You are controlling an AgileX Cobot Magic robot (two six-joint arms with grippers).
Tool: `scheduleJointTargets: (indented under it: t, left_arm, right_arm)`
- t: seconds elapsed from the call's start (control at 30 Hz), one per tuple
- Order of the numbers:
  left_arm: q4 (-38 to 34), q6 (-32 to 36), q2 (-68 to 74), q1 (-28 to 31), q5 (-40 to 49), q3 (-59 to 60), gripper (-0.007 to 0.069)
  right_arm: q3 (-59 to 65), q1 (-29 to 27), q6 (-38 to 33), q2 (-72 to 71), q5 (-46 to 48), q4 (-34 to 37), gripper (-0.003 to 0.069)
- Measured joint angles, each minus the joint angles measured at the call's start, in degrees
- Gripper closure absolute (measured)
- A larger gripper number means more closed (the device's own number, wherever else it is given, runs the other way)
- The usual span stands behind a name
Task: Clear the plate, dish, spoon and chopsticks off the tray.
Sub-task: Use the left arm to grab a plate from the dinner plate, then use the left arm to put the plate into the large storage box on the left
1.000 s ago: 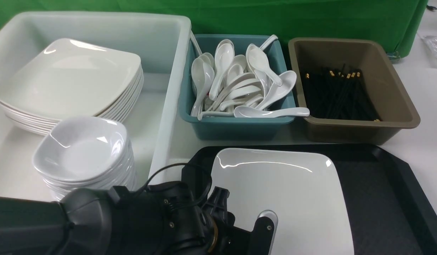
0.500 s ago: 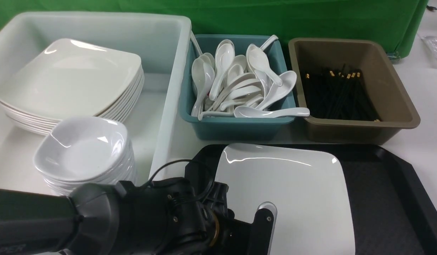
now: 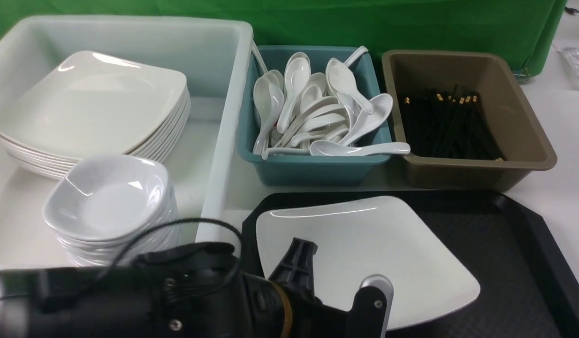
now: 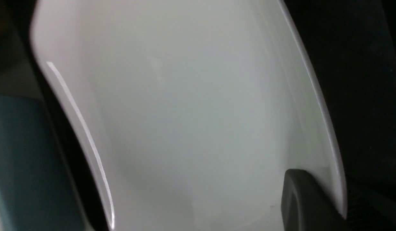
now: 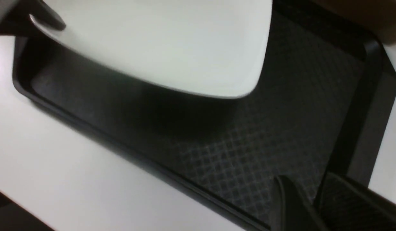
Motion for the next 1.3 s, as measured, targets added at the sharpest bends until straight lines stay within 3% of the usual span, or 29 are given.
scheduleJointTargets:
  t: [0.27,0.33,0.43,0.57,0.77,0.87,0.93,1.03,1.23,1.3]
  left_arm:
    - [-6.14,4.19,-9.98,0.00,3.11,-5.05,0.0594]
    - [-7.47,6.05,-13.05,0.00,2.93,-6.10,0.0594]
    - [-7.70,6.66,-15.62,0.00,2.65,-6.29,0.0594]
    - [-7.31,6.17,-20.16,0.00,3.69,-6.29,0.0594]
    - [-0.73,0.40,-25.31,0.00,0.98,-6.29,0.0594]
    - [8.77,-7.31,-26.78,1.52,2.07,-6.43,0.0594]
    - [13.91,-11.64,-26.34,6.32,5.02,-6.55,0.0594]
    - [15.96,-13.09,-24.42,16.14,7.20,-6.55,0.0594]
    - [13.06,-7.51,-16.70,37.68,2.15,-6.55,0.0594]
    - [11.80,-5.08,-13.85,41.55,0.75,-6.55,0.0594]
  right_arm:
    - [0.00,0.00,4.94,0.00,-2.21,-1.41,0.0463]
    - [0.00,0.00,9.35,0.00,-2.21,-3.89,0.0466]
    - [0.00,0.00,13.12,0.00,-1.56,-6.58,0.0505]
    - [-1.91,0.00,15.14,0.00,-0.33,-8.37,0.0621]
    - [-5.07,0.00,15.84,0.61,-1.66,-9.03,0.0636]
    - [-6.40,0.00,15.64,2.80,-1.84,-9.21,0.0636]
    - [-7.00,0.00,14.88,5.77,-2.23,-9.21,0.0636]
    - [-7.14,0.00,13.22,9.35,-3.67,-9.21,0.0636]
    - [-7.14,0.00,9.22,14.87,-6.74,-7.60,0.0636]
    - [-7.14,0.00,8.11,15.26,-7.14,-7.29,0.0636]
